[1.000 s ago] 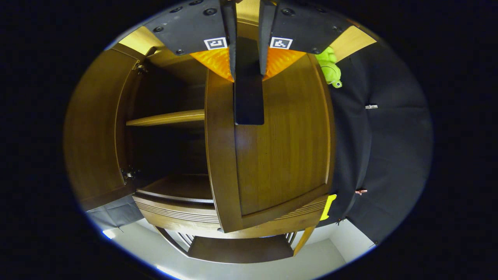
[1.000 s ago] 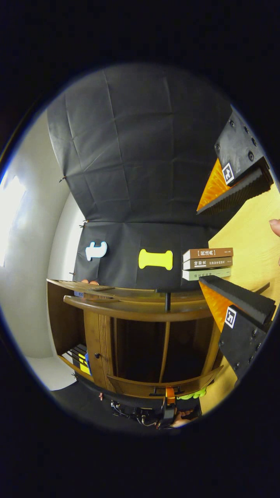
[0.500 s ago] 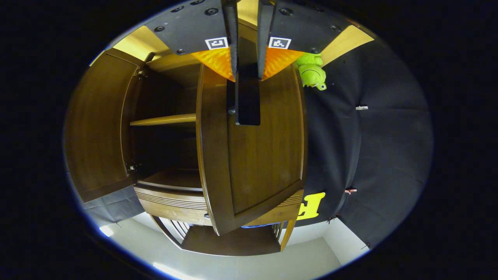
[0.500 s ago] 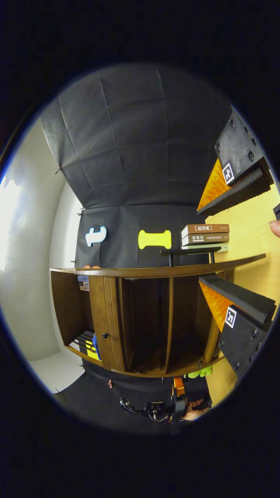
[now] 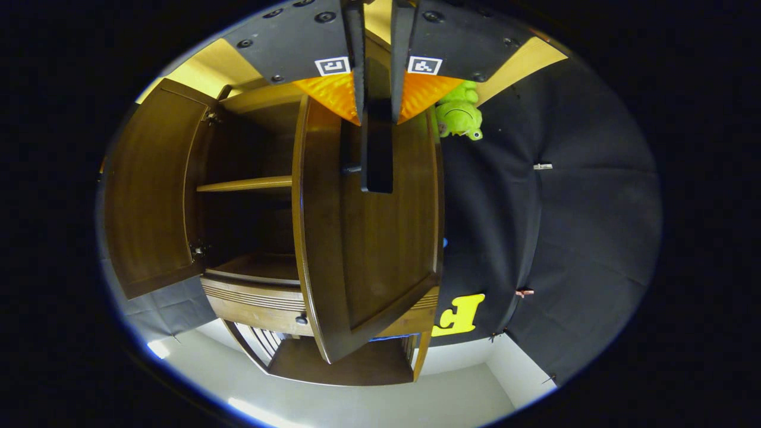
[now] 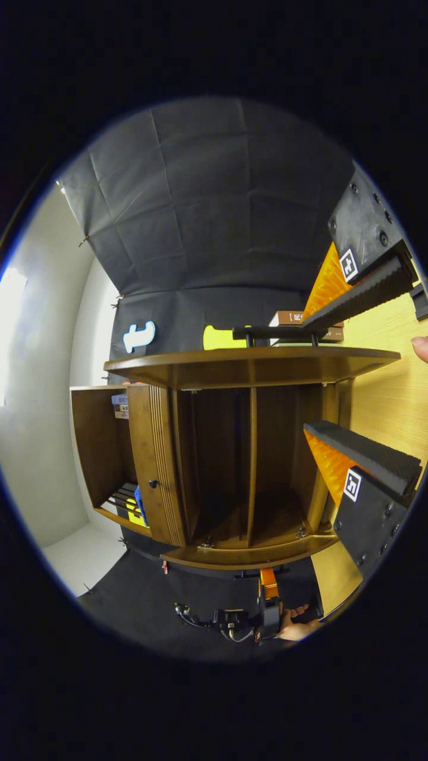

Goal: Open the right door of the double-door shoe cabinet with the right hand, and open the left door with the left hand.

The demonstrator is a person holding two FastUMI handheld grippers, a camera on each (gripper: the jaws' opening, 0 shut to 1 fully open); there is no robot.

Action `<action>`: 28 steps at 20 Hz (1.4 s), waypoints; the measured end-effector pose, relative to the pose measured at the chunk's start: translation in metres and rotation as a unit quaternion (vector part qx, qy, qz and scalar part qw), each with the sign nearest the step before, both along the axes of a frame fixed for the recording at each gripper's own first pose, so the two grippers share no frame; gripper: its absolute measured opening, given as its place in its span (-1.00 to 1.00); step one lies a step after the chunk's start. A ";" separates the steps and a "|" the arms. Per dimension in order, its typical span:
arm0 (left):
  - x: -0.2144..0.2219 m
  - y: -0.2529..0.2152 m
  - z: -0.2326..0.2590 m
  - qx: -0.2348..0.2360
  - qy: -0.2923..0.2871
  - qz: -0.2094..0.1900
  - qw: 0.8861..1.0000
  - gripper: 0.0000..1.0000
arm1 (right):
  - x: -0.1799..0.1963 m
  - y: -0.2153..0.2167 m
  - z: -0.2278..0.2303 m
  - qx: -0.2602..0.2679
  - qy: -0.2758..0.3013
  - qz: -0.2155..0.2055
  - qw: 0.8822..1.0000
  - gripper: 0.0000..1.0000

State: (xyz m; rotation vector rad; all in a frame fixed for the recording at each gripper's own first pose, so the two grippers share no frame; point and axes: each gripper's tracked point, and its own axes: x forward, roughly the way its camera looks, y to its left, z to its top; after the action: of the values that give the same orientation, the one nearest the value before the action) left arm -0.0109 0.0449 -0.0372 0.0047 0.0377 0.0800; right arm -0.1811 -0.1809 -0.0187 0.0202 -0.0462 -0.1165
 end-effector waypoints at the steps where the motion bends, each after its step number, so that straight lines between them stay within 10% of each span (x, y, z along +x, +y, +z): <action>1: -0.003 0.005 -0.001 0.001 0.002 0.005 1.000 -0.59 | 0.001 0.004 -0.002 0.001 0.001 0.002 1.000 0.94; 28: -0.053 0.137 -0.006 -0.014 0.013 0.017 1.000 -0.84 | 0.023 0.067 -0.022 -0.024 0.022 0.052 0.998 0.95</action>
State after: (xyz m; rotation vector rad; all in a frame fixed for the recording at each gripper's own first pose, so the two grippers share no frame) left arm -0.0641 0.1816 -0.0429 -0.0234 0.0647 0.1139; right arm -0.1580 -0.1138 -0.0403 -0.0289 -0.0036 -0.0118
